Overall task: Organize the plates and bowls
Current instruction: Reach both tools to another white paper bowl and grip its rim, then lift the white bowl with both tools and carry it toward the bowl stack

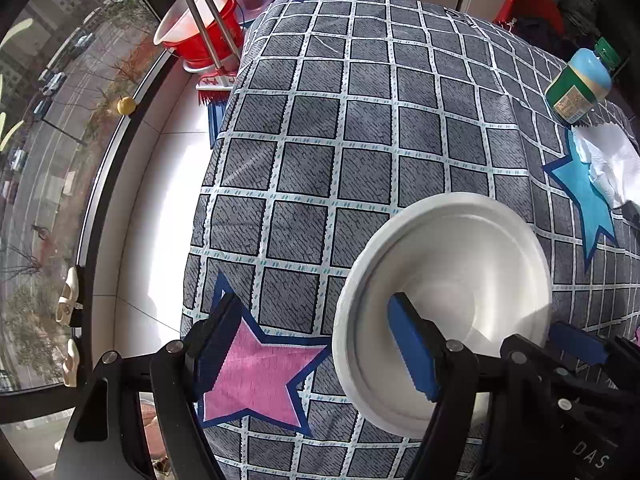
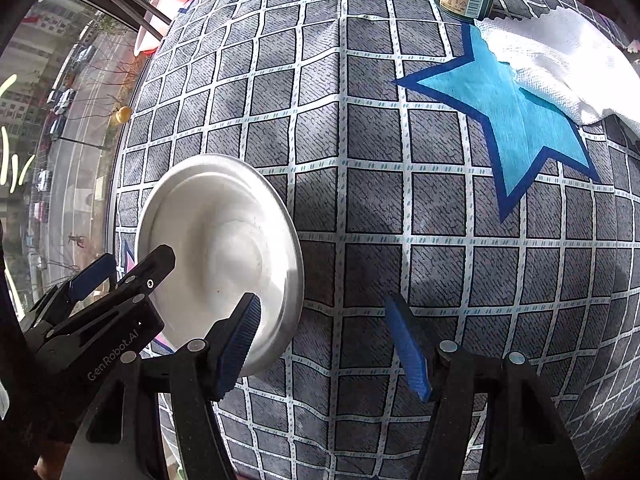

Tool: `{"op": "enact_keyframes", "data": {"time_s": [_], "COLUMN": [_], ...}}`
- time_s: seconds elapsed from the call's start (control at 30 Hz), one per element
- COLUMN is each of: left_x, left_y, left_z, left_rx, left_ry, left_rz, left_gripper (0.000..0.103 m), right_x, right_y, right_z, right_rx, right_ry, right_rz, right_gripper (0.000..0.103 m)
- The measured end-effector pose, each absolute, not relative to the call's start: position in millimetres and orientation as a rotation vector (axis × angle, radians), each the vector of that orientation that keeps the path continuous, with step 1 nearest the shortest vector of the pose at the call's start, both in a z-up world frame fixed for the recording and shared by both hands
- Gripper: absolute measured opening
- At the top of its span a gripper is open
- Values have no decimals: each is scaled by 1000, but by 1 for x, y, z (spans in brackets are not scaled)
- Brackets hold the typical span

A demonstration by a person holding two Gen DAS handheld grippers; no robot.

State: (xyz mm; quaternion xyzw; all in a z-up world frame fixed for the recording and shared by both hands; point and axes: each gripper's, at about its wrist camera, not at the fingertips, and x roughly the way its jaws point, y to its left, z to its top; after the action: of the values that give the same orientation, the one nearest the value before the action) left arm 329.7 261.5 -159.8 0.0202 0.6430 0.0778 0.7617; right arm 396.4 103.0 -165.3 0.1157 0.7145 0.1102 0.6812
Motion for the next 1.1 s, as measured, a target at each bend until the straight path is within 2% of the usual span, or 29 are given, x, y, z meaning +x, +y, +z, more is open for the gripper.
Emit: {"op": "enact_keyframes", "data": {"time_s": [0.1, 0.13, 0.17, 0.23, 0.3, 0.33, 0.4, 0.43, 0.63, 1.1], "left_x": [334, 335, 334, 334, 335, 335, 334, 332, 297, 178], "left_y": [259, 259, 259, 259, 254, 250, 241, 237, 221, 183], "left_z": [-171, -173, -175, -178, -179, -179, -175, -174, -176, -188], "left_rx": [61, 61, 60, 17, -6, 1, 52, 62, 75, 37], "left_ry": [1412, 1416, 1415, 1425, 1435, 1440, 1436, 1440, 1472, 1576], "left_rz": [166, 169, 172, 142, 105, 90, 93, 85, 48, -32], "left_gripper": [79, 78, 73, 62, 36, 31, 30, 29, 29, 29], "right_x": [400, 401, 400, 400, 401, 402, 402, 403, 383, 267], "right_y": [110, 113, 114, 116, 119, 120, 122, 125, 124, 98], "right_z": [-174, -176, -177, -179, -181, -182, -182, -182, -185, -184], "right_rx": [249, 246, 243, 263, 292, 295, 295, 292, 290, 271], "right_ry": [1614, 1612, 1612, 1610, 1618, 1620, 1626, 1630, 1673, 1792], "right_rz": [250, 247, 242, 235, 245, 245, 263, 276, 287, 273], "right_gripper": [64, 51, 42, 34, 29, 26, 19, 18, 18, 18]}}
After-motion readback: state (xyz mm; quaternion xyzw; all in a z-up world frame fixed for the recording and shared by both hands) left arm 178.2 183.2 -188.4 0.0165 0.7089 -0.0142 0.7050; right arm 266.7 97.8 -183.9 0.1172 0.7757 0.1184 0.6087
